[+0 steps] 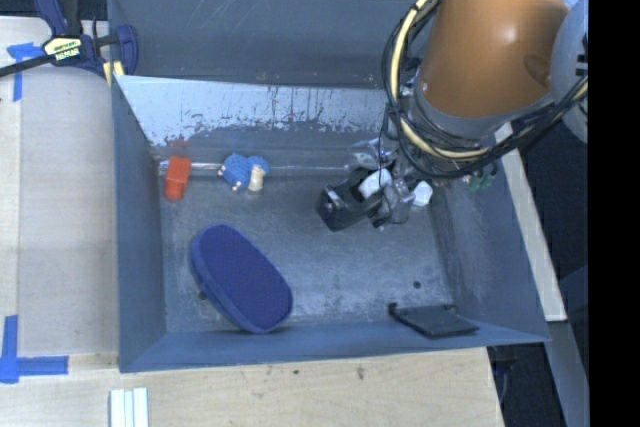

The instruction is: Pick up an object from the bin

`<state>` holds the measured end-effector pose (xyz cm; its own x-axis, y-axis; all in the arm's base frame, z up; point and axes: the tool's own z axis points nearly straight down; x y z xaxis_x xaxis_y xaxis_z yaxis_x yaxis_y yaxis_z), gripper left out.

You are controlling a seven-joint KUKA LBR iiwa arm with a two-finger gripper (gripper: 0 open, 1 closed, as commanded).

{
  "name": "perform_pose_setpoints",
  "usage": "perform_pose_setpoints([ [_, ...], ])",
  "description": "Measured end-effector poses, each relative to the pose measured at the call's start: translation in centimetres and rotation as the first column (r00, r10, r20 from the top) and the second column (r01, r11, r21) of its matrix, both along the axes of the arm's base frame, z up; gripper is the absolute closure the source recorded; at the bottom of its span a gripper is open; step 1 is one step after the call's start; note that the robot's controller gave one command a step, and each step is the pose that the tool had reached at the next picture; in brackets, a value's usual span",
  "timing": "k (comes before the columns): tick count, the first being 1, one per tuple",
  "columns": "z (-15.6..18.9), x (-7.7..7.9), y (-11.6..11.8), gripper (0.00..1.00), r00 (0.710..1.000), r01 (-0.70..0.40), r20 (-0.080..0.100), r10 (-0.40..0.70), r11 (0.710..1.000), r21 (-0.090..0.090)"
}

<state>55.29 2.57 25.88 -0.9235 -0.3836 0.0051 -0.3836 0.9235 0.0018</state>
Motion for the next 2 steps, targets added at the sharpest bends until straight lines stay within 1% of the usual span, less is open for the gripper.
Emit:
perform_pose_setpoints([
  [2, 0.00, 0.00, -0.01, 1.00, 1.000, 0.000, 0.000, 0.000, 1.000, 0.000],
])
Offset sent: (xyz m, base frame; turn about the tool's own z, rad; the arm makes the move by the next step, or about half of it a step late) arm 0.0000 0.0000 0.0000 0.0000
